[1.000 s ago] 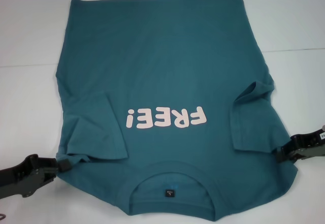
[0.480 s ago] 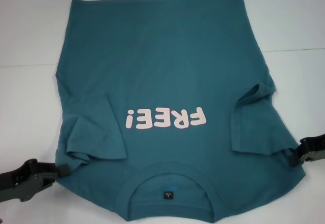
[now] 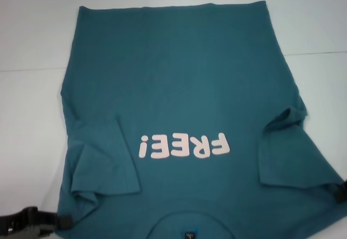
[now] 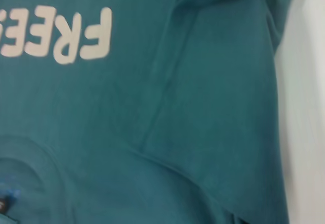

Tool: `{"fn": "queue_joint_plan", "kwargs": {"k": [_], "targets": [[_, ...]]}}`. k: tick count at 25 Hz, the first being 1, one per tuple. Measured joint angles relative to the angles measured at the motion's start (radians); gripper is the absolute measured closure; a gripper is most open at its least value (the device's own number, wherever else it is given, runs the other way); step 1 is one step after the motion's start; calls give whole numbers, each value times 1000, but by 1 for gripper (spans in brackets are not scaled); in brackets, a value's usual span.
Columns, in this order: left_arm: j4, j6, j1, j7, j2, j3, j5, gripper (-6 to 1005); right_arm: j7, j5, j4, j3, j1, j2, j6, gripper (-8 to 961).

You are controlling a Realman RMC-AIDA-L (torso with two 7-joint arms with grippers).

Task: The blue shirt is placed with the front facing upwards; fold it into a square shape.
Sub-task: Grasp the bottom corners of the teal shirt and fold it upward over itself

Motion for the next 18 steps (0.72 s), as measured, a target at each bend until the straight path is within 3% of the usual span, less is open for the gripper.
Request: {"fn": "queue_joint_plan", "kwargs": {"k": [12,18], "targets": [[52,129,63,26,-23,28,56,963,-45,-36,-2,1,-37,13,-67,937],[33,127,27,44,-16,25,22,963,-72,29,-3,27,-26,18,-63,936]]}}
